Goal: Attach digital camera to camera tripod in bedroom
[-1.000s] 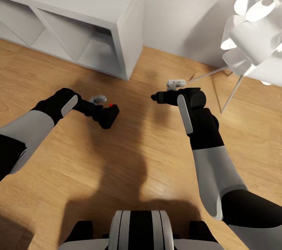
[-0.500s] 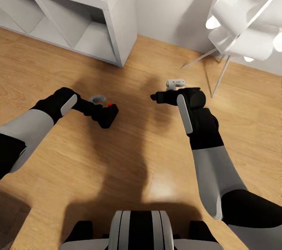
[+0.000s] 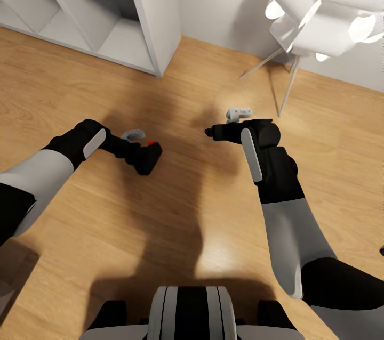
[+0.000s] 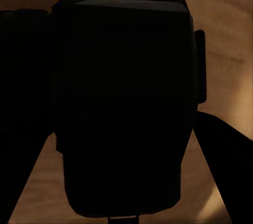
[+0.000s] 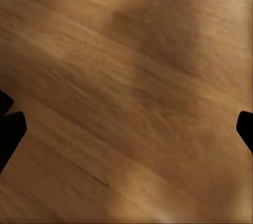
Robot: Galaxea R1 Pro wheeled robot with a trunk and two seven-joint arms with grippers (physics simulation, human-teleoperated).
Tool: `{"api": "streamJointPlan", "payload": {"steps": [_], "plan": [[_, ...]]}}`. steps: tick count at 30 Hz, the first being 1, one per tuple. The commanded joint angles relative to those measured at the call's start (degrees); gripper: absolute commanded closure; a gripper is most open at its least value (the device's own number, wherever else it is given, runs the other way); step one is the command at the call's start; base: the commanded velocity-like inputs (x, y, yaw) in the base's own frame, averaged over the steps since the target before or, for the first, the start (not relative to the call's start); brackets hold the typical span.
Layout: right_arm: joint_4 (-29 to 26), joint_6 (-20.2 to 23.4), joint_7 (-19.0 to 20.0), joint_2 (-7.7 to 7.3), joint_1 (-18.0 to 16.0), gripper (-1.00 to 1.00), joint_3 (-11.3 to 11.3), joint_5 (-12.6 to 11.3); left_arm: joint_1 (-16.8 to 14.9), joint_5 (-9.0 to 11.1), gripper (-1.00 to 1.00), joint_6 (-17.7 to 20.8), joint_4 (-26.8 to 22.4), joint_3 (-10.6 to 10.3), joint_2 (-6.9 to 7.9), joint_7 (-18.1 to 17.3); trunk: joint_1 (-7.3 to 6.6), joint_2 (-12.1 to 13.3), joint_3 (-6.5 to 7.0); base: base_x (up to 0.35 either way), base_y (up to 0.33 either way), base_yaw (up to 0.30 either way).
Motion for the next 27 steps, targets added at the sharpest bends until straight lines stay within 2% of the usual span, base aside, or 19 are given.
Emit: {"api": "streamJointPlan", "payload": {"steps": [1,17,27], "plan": [[0.0,0.2,-0.1,0.01,0.0,-1.00,0.0,-0.2,0.1,-1.9,1.00,-0.2,0.4,-0.8,0.04,-0.4,0.00,0.0,-0.04,-0.089,-0.029,0.000],[0.0,0.4,-0.1,-0.04,0.0,-1.00,0.0,-0.2,1.0,-2.0,1.00,0.1,0.2,-0.6,0.13,-0.1,-0.41,0.2,3.51,-0.023,-0.007,0.000],[0.1,0.5,-0.1,-0.06,0.0,-1.00,0.0,-0.2,1.3,-1.9,1.00,0.0,-1.3,0.1,1.31,-0.1,-0.67,0.3,5.72,-0.002,-0.001,0.000]]}}
